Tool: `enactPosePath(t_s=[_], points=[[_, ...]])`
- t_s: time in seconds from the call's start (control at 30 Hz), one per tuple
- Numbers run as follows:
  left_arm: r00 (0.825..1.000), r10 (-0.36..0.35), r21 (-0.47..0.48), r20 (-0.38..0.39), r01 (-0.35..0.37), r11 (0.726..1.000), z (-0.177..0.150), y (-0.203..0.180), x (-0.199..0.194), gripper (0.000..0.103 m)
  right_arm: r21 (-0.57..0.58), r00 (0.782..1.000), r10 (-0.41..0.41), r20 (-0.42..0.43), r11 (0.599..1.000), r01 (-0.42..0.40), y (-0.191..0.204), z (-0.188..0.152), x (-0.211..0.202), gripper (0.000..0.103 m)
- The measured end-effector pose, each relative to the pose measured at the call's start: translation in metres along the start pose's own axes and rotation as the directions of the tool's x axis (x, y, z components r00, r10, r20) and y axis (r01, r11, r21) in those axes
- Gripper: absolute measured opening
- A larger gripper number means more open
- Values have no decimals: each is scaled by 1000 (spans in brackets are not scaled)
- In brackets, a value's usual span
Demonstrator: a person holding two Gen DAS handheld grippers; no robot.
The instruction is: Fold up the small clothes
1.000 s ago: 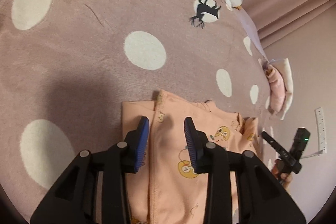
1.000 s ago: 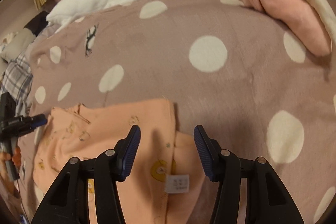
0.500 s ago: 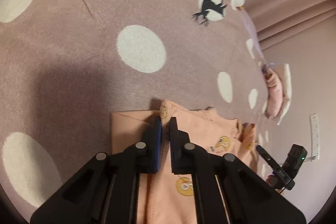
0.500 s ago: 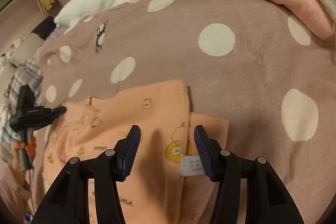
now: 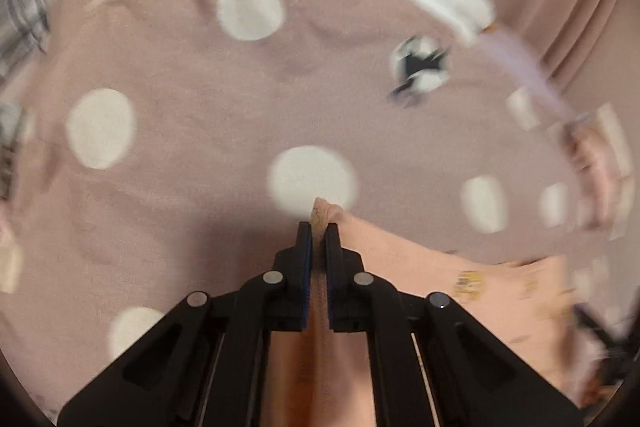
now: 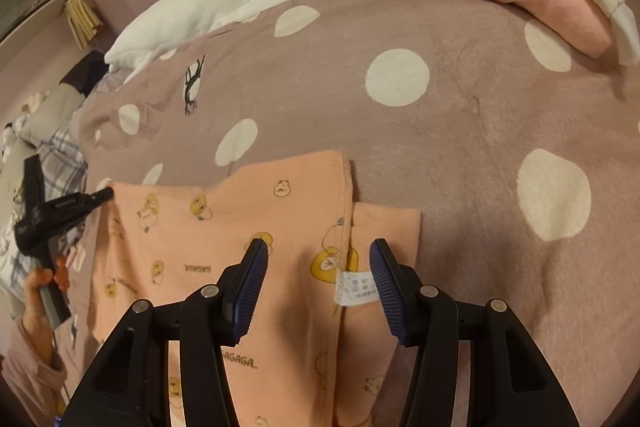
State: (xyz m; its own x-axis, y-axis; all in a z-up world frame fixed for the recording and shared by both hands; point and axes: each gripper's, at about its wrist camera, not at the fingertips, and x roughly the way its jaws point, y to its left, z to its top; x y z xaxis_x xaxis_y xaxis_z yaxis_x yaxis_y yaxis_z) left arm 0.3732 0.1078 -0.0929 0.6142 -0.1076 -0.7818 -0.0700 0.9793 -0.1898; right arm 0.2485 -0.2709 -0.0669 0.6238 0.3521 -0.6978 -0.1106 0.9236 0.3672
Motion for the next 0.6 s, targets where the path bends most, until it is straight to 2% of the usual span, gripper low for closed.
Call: enactPosePath(t_s=[0.03,0.1,0.2,0.27,0.33,0.43,0.5,0.6], points=[[999,40,-14,-22,-40,999,-3,5,7,7,-3,1000,-9,0,1000,9,1,0,0,55],[995,55,-39,-80,-58,998,-6,15,18,7,-9,1000,-11,-4,1000,10,2,-1,-2,55],[993,8,-96,-114,-19,995,-10,35,19,9,-14,1000,-2,-13,1000,2,4,3,-1,55],[995,-21,-115,-95,10,993,-14,45,7,9,-12,1000,14,-8,1000,-14,7,8,1,55],[993,-89,-106,-84,80,991,-23,47,-8,10,-7,1000,28,-6,1000,-29,9,14,7,55],[975,-202,-81,-87,195,977,-45,45,-29,10,-5,999,-29,-22,1000,29,8,26,30,55],[967,-240,-55,-90,236,970,-60,41,-42,10,-3,998,-56,-35,998,56,7,34,43,55],[934,-338,-49,-115,335,941,-84,32,-55,10,-4,996,-62,-66,998,62,6,43,63,55]])
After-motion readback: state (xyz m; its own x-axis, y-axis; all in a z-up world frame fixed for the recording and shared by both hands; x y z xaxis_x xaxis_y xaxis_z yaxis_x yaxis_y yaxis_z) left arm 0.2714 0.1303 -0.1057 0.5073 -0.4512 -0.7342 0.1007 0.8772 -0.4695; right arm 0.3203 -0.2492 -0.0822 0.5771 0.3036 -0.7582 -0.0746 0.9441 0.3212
